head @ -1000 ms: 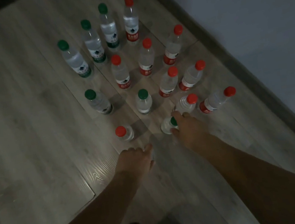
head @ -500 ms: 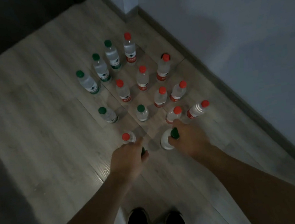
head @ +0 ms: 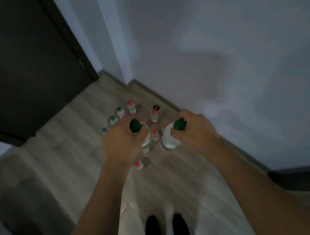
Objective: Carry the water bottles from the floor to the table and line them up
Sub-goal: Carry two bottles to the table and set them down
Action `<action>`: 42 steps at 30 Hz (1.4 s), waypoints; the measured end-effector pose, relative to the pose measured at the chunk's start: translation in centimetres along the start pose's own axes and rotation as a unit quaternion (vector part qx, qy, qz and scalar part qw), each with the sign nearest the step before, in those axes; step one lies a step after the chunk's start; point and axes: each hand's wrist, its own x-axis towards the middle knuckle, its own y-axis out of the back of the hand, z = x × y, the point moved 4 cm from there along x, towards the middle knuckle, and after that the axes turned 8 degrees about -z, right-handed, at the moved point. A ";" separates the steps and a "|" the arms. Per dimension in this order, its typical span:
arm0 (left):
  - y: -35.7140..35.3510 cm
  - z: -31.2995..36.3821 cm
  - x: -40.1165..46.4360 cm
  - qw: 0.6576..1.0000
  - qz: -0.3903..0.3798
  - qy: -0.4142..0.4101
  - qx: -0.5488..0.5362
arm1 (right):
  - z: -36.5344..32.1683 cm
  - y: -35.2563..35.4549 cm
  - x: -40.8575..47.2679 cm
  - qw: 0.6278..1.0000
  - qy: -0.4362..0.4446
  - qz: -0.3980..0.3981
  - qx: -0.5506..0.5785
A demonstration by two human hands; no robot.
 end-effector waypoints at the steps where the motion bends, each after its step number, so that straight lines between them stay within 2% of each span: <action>1: 2.0 1.5 -0.5 0.999 0.023 -0.001 -0.025 | -1.0 1.9 -1.5 1.000 0.001 0.024 0.006; 5: 7.3 6.7 -2.5 0.992 0.064 -0.034 -0.102 | -3.5 7.2 -7.6 0.986 0.015 0.151 0.064; 8: 9.2 10.0 -2.9 0.990 0.070 -0.050 -0.113 | -3.8 9.4 -10.1 0.974 0.026 0.209 0.077; 15: 7.1 16.2 -1.9 0.977 -0.046 -0.122 -0.171 | -0.4 12.2 -14.5 0.941 -0.059 0.314 0.114; 20: 4.3 21.4 -1.7 0.952 -0.100 -0.220 -0.186 | 2.4 13.6 -18.5 0.902 -0.139 0.386 0.134; 25: 1.4 28.1 -3.3 0.911 -0.171 -0.286 -0.242 | 5.7 15.2 -25.2 0.842 -0.219 0.470 0.150; 30: -2.0 35.0 -7.8 0.871 -0.235 -0.349 -0.253 | 9.4 15.6 -33.4 0.776 -0.286 0.542 0.150; 35: -5.0 40.4 -14.5 0.830 -0.289 -0.405 -0.252 | 12.6 14.8 -42.4 0.709 -0.340 0.599 0.149; 39: -7.0 44.9 -22.5 0.785 -0.335 -0.452 -0.257 | 15.4 13.2 -50.9 0.649 -0.386 0.637 0.154; 42: -8.3 47.7 -28.8 0.752 -0.366 -0.481 -0.263 | 17.3 11.9 -57.0 0.618 -0.411 0.653 0.148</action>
